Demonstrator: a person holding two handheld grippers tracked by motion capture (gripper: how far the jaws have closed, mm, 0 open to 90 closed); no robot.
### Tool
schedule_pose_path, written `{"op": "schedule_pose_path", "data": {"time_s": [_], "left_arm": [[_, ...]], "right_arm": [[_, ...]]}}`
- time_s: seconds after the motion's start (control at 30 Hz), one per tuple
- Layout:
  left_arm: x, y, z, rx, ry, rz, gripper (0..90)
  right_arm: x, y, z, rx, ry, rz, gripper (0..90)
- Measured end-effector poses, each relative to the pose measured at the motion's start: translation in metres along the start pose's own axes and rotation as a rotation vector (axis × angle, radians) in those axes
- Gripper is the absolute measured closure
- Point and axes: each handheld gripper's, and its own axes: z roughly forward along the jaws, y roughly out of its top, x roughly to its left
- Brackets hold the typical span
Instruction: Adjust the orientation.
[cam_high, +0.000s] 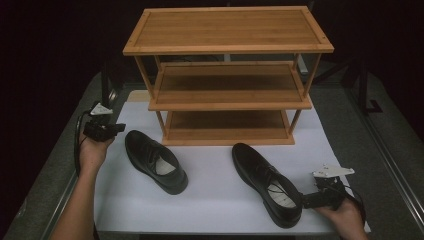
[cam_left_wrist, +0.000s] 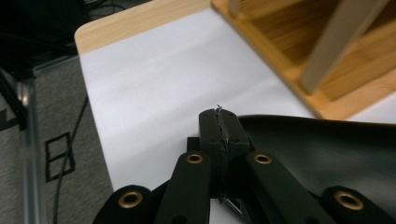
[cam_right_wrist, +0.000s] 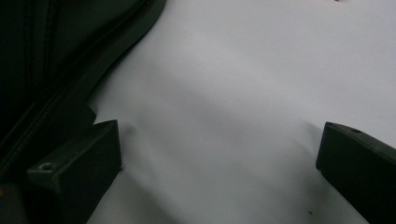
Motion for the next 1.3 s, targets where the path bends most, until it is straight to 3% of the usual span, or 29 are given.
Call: {"op": "schedule_pose_path", "data": {"time_s": [0.3, 0.47, 0.7, 1.0, 1.3], "left_arm": [[0.017, -0.007, 0.032, 0.042, 0.018, -0.061, 90.0], [0.021, -0.012, 0.042, 0.076, 0.019, -0.070, 90.0], [0.017, -0.015, 0.053, 0.115, -0.010, -0.031, 90.0], [0.015, -0.015, 0.052, 0.102, -0.024, -0.025, 90.0], [-0.004, -0.018, 0.049, 0.081, -0.068, 0.005, 90.0]], "right_arm": [[0.000, 0.000, 0.000, 0.000, 0.001, 0.002, 0.0], [0.000, 0.000, 0.000, 0.000, 0.001, 0.003, 0.0], [0.000, 0.000, 0.000, -0.001, 0.001, 0.002, 0.0], [0.000, 0.000, 0.000, -0.001, 0.001, 0.003, 0.0], [0.000, 0.000, 0.000, 0.000, 0.001, 0.003, 0.0]]}}
